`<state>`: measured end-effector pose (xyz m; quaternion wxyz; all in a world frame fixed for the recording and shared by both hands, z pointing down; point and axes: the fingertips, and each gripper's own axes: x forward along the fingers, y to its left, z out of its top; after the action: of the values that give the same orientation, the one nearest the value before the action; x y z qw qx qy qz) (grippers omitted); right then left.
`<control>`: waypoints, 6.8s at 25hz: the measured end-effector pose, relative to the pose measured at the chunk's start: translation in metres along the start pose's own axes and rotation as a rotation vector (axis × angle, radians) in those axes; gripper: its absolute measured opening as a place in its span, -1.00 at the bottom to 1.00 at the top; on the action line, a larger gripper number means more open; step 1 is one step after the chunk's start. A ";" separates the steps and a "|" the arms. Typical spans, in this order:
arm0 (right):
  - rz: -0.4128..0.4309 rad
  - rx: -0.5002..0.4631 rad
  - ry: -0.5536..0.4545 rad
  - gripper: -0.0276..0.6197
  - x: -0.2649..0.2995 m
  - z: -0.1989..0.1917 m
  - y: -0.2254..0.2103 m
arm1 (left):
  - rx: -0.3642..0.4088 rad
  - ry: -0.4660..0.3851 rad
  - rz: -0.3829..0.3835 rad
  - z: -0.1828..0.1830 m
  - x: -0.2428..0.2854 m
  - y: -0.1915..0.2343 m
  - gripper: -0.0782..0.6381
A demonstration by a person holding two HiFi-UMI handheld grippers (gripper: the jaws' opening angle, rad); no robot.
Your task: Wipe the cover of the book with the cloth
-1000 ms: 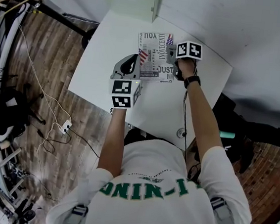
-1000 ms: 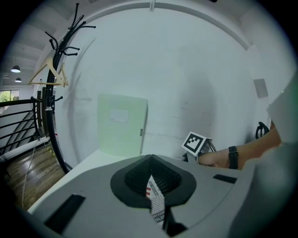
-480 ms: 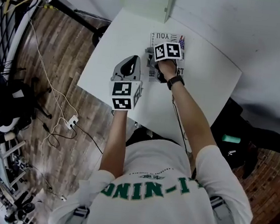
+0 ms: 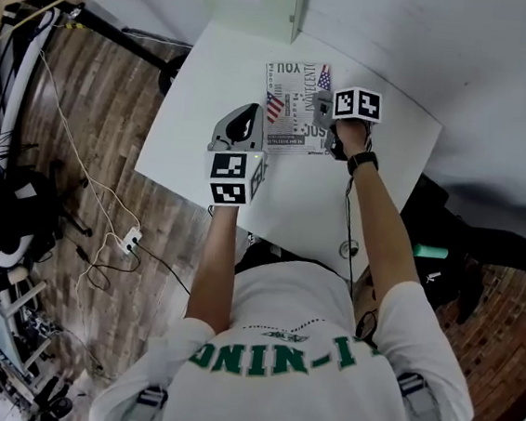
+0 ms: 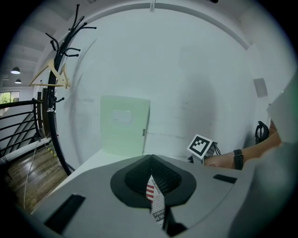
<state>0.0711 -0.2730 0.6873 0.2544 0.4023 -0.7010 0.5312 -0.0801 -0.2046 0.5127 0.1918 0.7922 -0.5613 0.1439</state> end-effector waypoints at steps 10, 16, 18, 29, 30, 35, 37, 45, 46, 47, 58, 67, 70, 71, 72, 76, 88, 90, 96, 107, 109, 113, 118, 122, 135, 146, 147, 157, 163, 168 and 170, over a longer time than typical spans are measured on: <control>0.007 0.010 -0.011 -0.82 -0.002 0.000 0.004 | -0.004 -0.010 0.005 0.003 -0.005 0.002 -0.75; 0.139 -0.083 0.058 -0.82 0.036 -0.023 0.086 | -0.008 -0.002 0.043 -0.001 -0.016 0.016 -0.75; 0.163 -0.111 0.091 -0.82 0.048 -0.034 0.106 | -0.011 0.000 0.058 -0.003 -0.020 0.020 -0.75; 0.101 -0.131 0.086 -0.82 0.045 -0.041 0.087 | -0.020 0.006 0.068 -0.009 -0.025 0.024 -0.75; 0.091 -0.110 0.072 -0.82 0.038 -0.038 0.076 | -0.018 0.006 0.062 -0.009 -0.024 0.021 -0.75; 0.040 0.013 -0.006 -0.82 -0.003 -0.026 0.011 | -0.007 -0.003 0.030 -0.004 -0.019 0.007 -0.75; 0.028 0.044 -0.025 -0.82 -0.015 -0.022 -0.005 | -0.003 -0.005 0.022 -0.002 -0.018 0.004 -0.75; 0.026 0.053 -0.019 -0.82 -0.016 -0.018 0.001 | 0.007 -0.012 0.022 0.002 -0.023 -0.002 -0.75; 0.054 0.058 -0.022 -0.82 -0.012 -0.018 0.014 | 0.006 -0.010 0.026 0.001 -0.024 -0.001 -0.75; 0.082 0.045 -0.016 -0.82 -0.007 -0.019 0.030 | 0.005 -0.007 0.030 -0.001 -0.025 0.001 -0.75; 0.181 -0.141 0.161 -0.82 0.057 -0.076 0.125 | -0.001 0.007 0.111 -0.009 -0.044 0.029 -0.75; 0.079 -0.074 0.073 -0.82 0.012 -0.050 0.045 | 0.007 0.001 0.064 -0.004 -0.035 0.013 -0.75; 0.031 -0.034 0.035 -0.82 -0.010 -0.039 0.008 | 0.020 -0.003 0.033 0.000 -0.028 -0.001 -0.75; 0.020 -0.021 0.025 -0.82 -0.017 -0.036 -0.001 | 0.023 -0.004 0.026 0.001 -0.027 -0.004 -0.75; 0.012 -0.009 0.017 -0.82 -0.022 -0.035 -0.009 | 0.025 -0.004 0.020 0.002 -0.026 -0.006 -0.75; -0.005 0.011 -0.002 -0.82 -0.029 -0.032 -0.020 | 0.024 -0.006 0.018 0.003 -0.027 -0.007 -0.75; 0.168 -0.106 0.111 -0.82 0.031 -0.077 0.103 | 0.004 0.004 0.084 -0.006 -0.045 0.016 -0.75; 0.183 -0.119 0.128 -0.82 0.042 -0.084 0.120 | -0.003 -0.001 0.091 -0.004 -0.047 0.018 -0.75; 0.162 -0.113 0.131 -0.82 0.049 -0.091 0.118 | -0.006 -0.008 0.089 -0.002 -0.051 0.017 -0.75; 0.007 0.004 0.009 -0.82 -0.021 -0.067 0.006 | 0.000 -0.017 0.040 0.001 -0.041 -0.006 -0.75; -0.018 0.020 -0.007 -0.82 -0.032 -0.065 -0.010 | 0.002 -0.020 0.033 0.002 -0.041 -0.009 -0.75; -0.037 0.035 -0.020 -0.82 -0.041 -0.063 -0.021 | 0.002 -0.028 0.040 0.005 -0.045 -0.008 -0.75; -0.028 -0.029 -0.002 -0.82 -0.027 -0.069 0.006 | 0.001 -0.030 0.062 0.005 -0.053 -0.002 -0.75; 0.078 -0.116 0.049 -0.82 0.001 -0.089 0.071 | -0.028 -0.025 0.076 -0.001 -0.059 0.004 -0.75; 0.121 -0.155 0.116 -0.82 0.025 -0.116 0.102 | -0.026 -0.027 0.104 0.000 -0.072 0.018 -0.75; -0.002 0.040 -0.042 -0.82 -0.049 -0.091 -0.016 | -0.007 -0.036 0.011 0.007 -0.049 -0.021 -0.75; -0.007 0.044 -0.046 -0.82 -0.050 -0.090 -0.019 | -0.006 -0.037 0.010 0.008 -0.049 -0.022 -0.75; 0.127 -0.027 0.012 -0.82 -0.017 -0.118 0.061 | -0.010 -0.042 0.055 0.008 -0.067 -0.001 -0.75; 0.197 -0.118 0.068 -0.82 0.018 -0.145 0.118 | -0.025 -0.037 0.091 0.001 -0.078 0.014 -0.75; 0.192 -0.122 0.053 -0.82 0.023 -0.146 0.118 | -0.028 -0.035 0.093 -0.001 -0.080 0.017 -0.75; 0.183 -0.103 0.028 -0.82 0.016 -0.142 0.107 | -0.026 -0.036 0.089 0.000 -0.079 0.016 -0.75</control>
<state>-0.0370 -0.1308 0.6860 0.2350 0.3152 -0.7576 0.5209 -0.1207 -0.1433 0.4804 0.1855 0.7662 -0.6012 0.1305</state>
